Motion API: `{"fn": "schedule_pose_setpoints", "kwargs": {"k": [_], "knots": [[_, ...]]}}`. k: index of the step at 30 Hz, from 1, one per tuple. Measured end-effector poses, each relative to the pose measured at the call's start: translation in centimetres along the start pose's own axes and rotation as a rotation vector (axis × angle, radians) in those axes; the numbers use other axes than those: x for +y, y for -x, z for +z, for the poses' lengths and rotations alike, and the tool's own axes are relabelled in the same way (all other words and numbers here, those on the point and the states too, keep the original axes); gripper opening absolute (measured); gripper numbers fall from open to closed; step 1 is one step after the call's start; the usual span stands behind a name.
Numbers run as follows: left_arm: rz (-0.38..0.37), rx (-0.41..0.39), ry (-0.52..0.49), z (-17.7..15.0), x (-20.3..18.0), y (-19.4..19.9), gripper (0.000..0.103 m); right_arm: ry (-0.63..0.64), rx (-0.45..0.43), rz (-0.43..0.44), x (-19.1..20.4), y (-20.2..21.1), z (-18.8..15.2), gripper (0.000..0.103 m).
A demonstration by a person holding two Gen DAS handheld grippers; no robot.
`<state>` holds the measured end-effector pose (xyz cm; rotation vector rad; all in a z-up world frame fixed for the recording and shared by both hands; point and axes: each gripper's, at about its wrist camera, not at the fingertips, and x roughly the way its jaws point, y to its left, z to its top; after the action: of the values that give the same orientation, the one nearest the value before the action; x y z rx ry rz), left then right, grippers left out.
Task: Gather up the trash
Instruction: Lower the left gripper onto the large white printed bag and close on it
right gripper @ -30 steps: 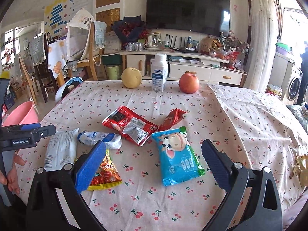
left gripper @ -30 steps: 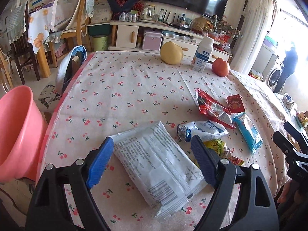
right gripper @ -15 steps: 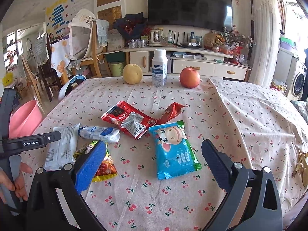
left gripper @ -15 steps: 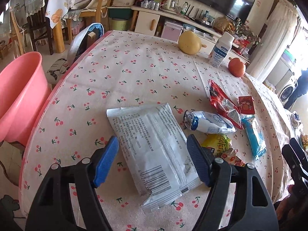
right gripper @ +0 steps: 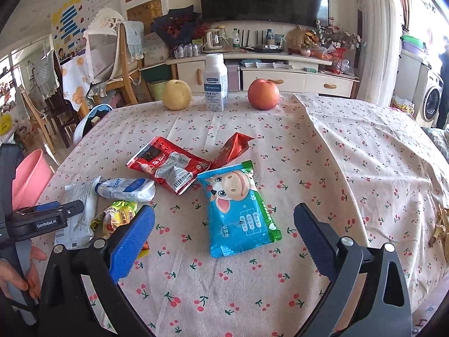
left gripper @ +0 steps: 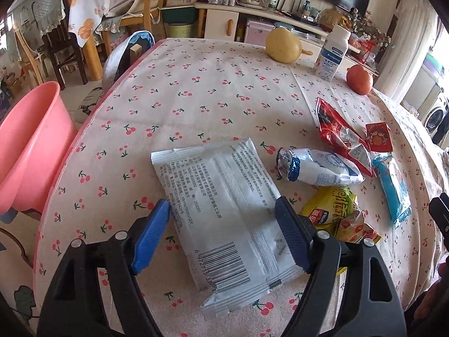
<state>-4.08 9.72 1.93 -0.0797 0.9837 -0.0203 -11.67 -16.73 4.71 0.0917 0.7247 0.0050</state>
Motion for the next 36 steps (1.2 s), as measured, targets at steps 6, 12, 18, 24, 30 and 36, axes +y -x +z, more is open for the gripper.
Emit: {"fn": "schedule_pose_setpoints", "kwargs": {"k": [6,12,18,24,30,36], "knots": [[0.014,0.016,-0.031,0.1,-1.0,-0.6,0.093,0.011,0.015,0.000,0.1,-0.6,0.2,0.098],[0.068,0.026,-0.094,0.1,-1.8,-1.5,0.097,-0.014,0.066,0.000,-0.6,-2.2,0.3,0.098],[0.066,0.046,-0.092,0.4,-1.7,-2.4,0.097,-0.031,0.125,-0.013,-1.1,-4.4,0.6,0.098],[0.066,0.049,-0.106,0.6,-1.6,-2.8,0.097,-0.046,0.177,-0.066,-1.6,-6.5,0.4,0.098],[0.055,0.042,-0.119,0.8,-1.5,-2.7,0.090,-0.042,0.165,-0.078,-1.7,-7.5,0.5,0.098],[0.041,0.041,-0.124,1.0,-1.4,-2.7,0.085,-0.051,0.171,-0.083,-1.9,-8.4,0.4,0.097]]}}
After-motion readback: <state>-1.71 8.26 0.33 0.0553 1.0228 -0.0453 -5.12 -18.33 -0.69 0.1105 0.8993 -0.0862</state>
